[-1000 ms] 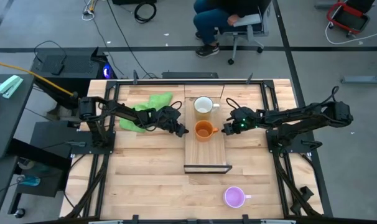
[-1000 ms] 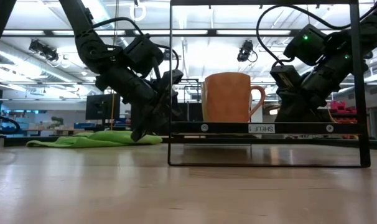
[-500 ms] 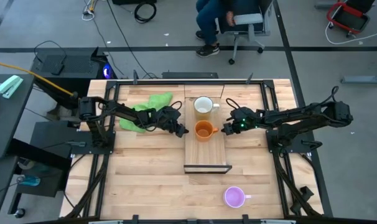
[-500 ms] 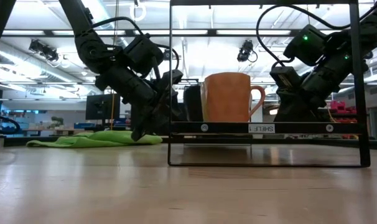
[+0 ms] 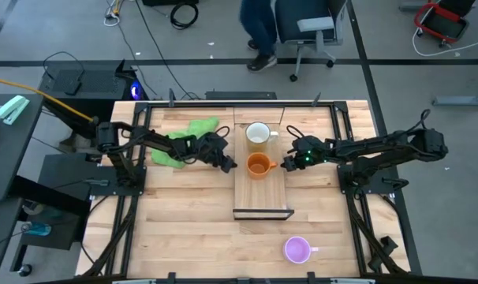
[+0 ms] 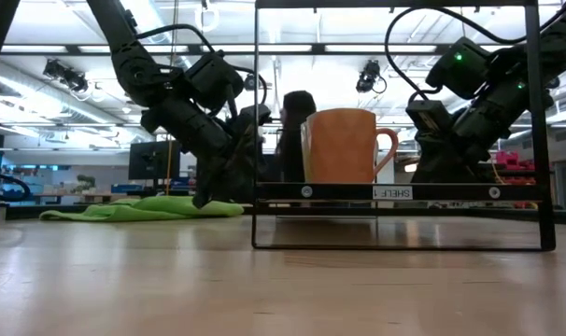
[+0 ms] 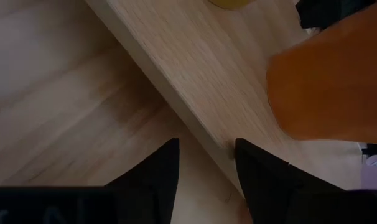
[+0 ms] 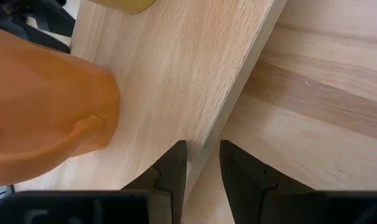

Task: Stack small to large cups/mugs on shelf
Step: Adjust the shelf, then put the purple mug on the shelf

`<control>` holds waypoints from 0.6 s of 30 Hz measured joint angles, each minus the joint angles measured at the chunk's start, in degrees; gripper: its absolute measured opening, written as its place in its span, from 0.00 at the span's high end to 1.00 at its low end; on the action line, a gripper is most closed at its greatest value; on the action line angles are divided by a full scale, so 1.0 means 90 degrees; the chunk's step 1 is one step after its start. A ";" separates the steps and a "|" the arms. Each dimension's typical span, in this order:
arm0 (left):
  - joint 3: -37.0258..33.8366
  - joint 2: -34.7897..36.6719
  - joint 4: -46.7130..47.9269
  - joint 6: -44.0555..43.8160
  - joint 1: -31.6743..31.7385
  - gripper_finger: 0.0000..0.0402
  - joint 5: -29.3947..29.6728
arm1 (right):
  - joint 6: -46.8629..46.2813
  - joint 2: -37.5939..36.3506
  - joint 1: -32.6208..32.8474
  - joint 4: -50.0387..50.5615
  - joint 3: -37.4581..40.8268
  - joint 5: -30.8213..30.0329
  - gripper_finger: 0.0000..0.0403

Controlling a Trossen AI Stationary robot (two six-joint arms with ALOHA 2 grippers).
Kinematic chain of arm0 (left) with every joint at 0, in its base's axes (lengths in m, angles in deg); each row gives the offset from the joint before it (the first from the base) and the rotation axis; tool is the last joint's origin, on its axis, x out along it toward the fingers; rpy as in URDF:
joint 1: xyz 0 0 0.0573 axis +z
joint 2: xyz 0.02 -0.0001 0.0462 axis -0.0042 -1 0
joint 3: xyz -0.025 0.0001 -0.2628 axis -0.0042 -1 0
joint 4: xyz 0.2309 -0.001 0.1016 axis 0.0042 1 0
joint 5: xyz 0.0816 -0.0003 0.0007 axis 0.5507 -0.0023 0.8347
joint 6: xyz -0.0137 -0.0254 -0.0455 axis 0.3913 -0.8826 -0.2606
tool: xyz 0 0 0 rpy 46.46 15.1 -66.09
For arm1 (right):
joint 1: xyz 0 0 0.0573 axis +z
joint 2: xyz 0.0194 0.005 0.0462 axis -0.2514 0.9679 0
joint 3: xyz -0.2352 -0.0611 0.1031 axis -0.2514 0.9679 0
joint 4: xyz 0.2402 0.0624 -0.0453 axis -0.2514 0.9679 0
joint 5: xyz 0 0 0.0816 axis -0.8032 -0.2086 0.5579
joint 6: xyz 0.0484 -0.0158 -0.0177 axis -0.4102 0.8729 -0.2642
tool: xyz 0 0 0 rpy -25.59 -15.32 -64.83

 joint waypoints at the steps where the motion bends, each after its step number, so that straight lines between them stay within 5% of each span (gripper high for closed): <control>1: 0.0000 0.0000 0.0014 0.0000 0.0019 0.60 -0.0022 | 0.0009 -0.0052 0.0000 0.0056 0.0002 -0.0005 0.74; 18: -0.0002 0.0333 0.0012 0.0245 0.0070 0.60 0.0048 | 0.0069 -0.1386 -0.0017 0.1207 0.0017 -0.0391 0.74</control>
